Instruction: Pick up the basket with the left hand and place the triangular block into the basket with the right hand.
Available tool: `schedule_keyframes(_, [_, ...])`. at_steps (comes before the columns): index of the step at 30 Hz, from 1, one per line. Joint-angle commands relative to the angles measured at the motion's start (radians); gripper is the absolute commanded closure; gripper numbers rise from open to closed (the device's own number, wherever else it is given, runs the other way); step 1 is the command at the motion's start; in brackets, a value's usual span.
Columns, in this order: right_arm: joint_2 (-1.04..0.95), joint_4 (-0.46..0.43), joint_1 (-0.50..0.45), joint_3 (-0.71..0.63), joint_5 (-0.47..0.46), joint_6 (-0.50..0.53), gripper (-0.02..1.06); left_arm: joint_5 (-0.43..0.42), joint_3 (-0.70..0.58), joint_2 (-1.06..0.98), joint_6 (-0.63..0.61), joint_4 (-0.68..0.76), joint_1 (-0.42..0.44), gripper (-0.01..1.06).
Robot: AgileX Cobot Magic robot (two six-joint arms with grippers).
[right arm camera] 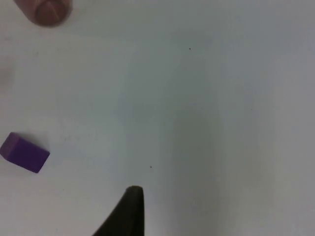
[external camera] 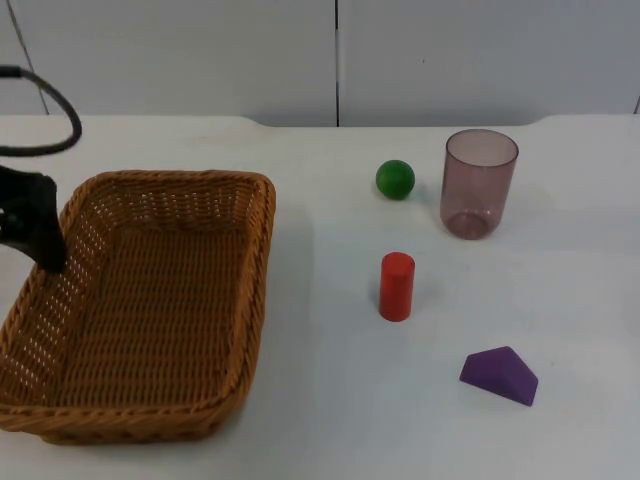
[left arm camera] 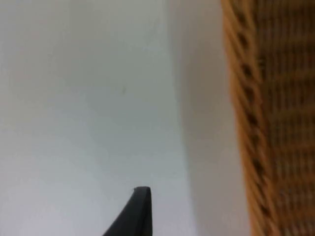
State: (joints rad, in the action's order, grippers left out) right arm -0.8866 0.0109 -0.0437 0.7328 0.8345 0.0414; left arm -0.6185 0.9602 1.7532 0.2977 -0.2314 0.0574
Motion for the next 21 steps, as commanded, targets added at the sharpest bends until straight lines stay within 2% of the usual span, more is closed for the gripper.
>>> schedule_keyframes(1, [0.000, 0.002, -0.002, 0.005, -0.016, 0.005, -0.01, -0.019, 0.032, 0.056, 0.033, -0.016, 0.004, 0.00])
schedule_keyframes(7, [0.000, 0.002, -0.002, 0.005, -0.023, 0.005, -0.01, -0.022, 0.108, 0.225, 0.068, -0.065, 0.000, 0.00])
schedule_keyframes(10, [0.000, 0.002, -0.002, 0.005, -0.027, 0.005, -0.01, -0.022, 0.118, 0.268, 0.079, -0.084, 0.000, 0.04])
schedule_keyframes(13, [0.000, 0.002, -0.002, 0.005, -0.038, 0.005, -0.01, -0.004, 0.120, 0.303, 0.133, -0.150, 0.000, 0.24])
schedule_keyframes(14, [0.000, 0.002, -0.002, 0.005, -0.040, 0.005, -0.01, -0.004, 0.120, 0.308, 0.143, -0.167, 0.000, 0.38])
schedule_keyframes(15, [0.000, 0.002, -0.002, 0.005, -0.040, 0.005, -0.01, -0.004, 0.120, 0.308, 0.143, -0.167, 0.000, 0.38])
schedule_keyframes(19, [0.000, 0.002, -0.002, 0.005, -0.045, 0.005, -0.01, -0.027, 0.120, 0.306, 0.138, -0.181, 0.003, 0.98])
schedule_keyframes(20, [0.000, 0.002, -0.002, 0.005, -0.045, 0.005, -0.01, -0.038, 0.120, 0.300, 0.132, -0.181, 0.003, 1.05])
schedule_keyframes(21, [0.000, 0.002, -0.002, 0.005, -0.045, 0.005, -0.01, -0.038, 0.120, 0.300, 0.132, -0.181, 0.003, 1.05])
